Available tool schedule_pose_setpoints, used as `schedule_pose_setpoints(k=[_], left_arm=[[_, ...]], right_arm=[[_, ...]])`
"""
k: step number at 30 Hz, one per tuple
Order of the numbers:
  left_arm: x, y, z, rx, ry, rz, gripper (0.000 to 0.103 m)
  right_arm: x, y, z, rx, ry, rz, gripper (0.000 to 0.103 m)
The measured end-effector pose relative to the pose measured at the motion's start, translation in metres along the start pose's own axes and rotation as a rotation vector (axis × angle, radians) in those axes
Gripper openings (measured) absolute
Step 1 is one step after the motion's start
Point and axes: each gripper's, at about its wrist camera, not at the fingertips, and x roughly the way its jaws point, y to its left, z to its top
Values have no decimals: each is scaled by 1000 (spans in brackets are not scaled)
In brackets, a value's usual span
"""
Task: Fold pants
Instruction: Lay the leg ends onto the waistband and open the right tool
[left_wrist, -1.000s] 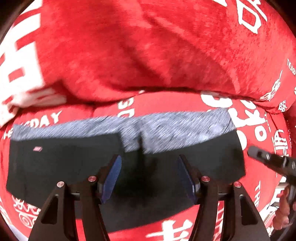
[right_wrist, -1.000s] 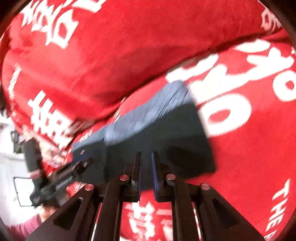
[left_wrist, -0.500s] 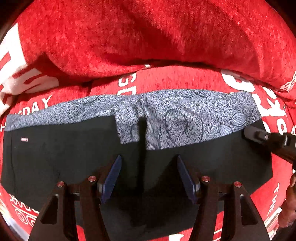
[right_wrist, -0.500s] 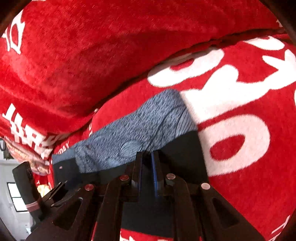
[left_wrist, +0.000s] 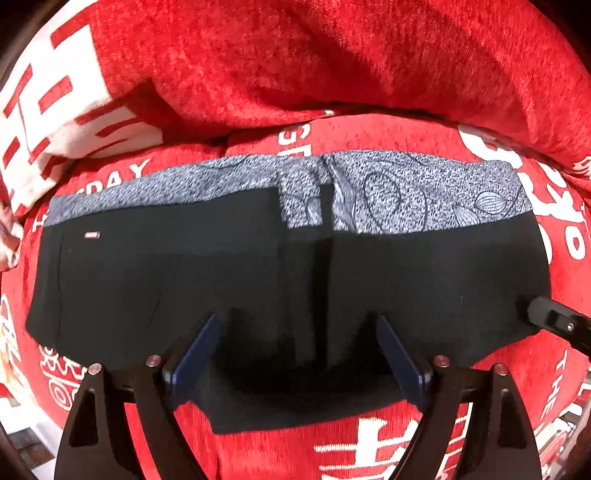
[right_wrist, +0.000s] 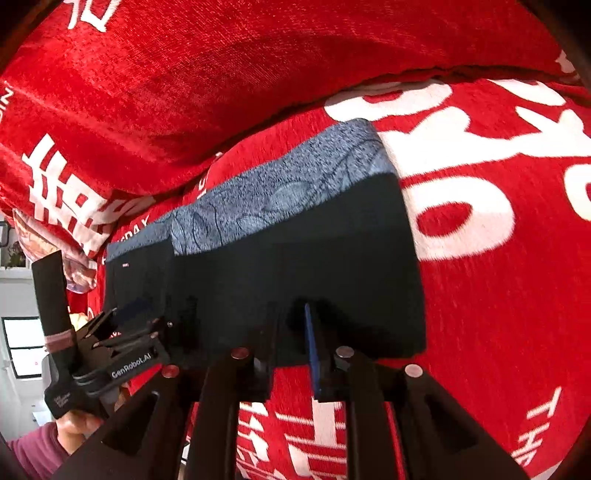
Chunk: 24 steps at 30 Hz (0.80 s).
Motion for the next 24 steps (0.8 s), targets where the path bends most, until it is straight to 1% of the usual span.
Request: schedule_pose_setpoints(k=[4, 8, 14, 17, 20, 22, 23, 24], left_arm=[[-8, -9, -2, -19, 8, 10, 87], [-14, -16, -4, -31, 17, 15, 87], [-22, -24, -4, -48, 21, 33, 87], [-30, -27, -7, -49, 25, 43, 87], [-38, -26, -10, -56, 22, 46, 87], [-41, -25, -13, -64, 24, 45, 87], [-41, -24, -14, -70, 27, 48, 87], [-41, -23, -15, -74, 27, 50, 87]], right_arm=[[-7, -2, -5, -3, 3, -10, 25], [-11, -1, -7, -15, 16, -16, 29], [-14, 1, -11, -54, 38, -27, 40], [-15, -1, -14, -62, 46, -26, 49], [-17, -1, -15, -67, 51, -34, 60], [-18, 1, -16, -79, 51, -46, 71], [-19, 2, -16, -89, 49, -51, 74], [-19, 4, -17, -101, 44, -57, 82]])
